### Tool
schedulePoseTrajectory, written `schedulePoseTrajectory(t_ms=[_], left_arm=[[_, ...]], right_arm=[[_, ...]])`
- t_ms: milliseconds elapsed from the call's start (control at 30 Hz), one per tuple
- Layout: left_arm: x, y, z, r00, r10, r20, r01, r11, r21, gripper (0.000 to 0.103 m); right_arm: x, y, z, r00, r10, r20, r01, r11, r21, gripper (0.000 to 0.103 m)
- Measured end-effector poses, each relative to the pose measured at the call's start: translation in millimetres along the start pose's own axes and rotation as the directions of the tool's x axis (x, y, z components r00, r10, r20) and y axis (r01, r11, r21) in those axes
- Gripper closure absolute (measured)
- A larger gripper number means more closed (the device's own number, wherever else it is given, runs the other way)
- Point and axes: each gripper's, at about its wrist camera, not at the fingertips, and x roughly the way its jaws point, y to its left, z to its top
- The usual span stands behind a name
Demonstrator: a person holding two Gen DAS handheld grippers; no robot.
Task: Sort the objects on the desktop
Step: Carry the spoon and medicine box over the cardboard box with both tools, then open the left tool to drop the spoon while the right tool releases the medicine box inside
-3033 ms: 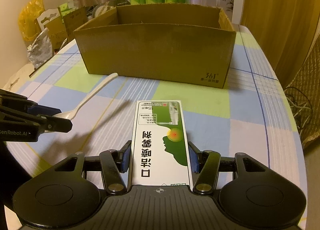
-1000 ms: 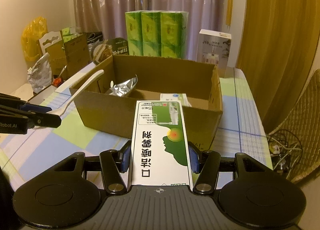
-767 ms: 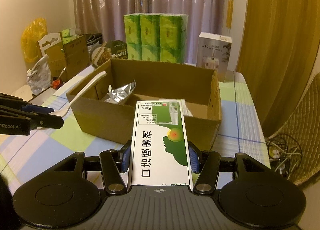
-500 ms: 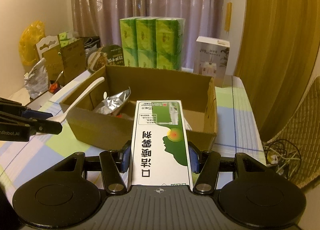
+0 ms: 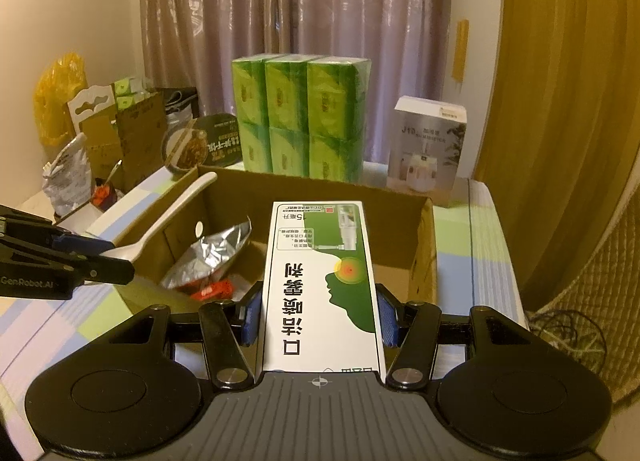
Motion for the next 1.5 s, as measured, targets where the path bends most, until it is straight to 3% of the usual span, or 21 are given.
schedulePoseTrajectory(t_ms=[400,1500], left_arm=[[36,12,23,1.0,0.003,-0.024,-0.004,1.0,-0.012,0.075],[71,31,32,0.998,0.013,-0.057,-0.015,0.999,-0.034,0.075]], right_arm=[[32,-7,15,1.0,0.013,-0.005,-0.013,1.0,0.016,0.051],[66,-10,23,1.0,0.015,-0.027,-0.014,0.999,0.033,0.051]])
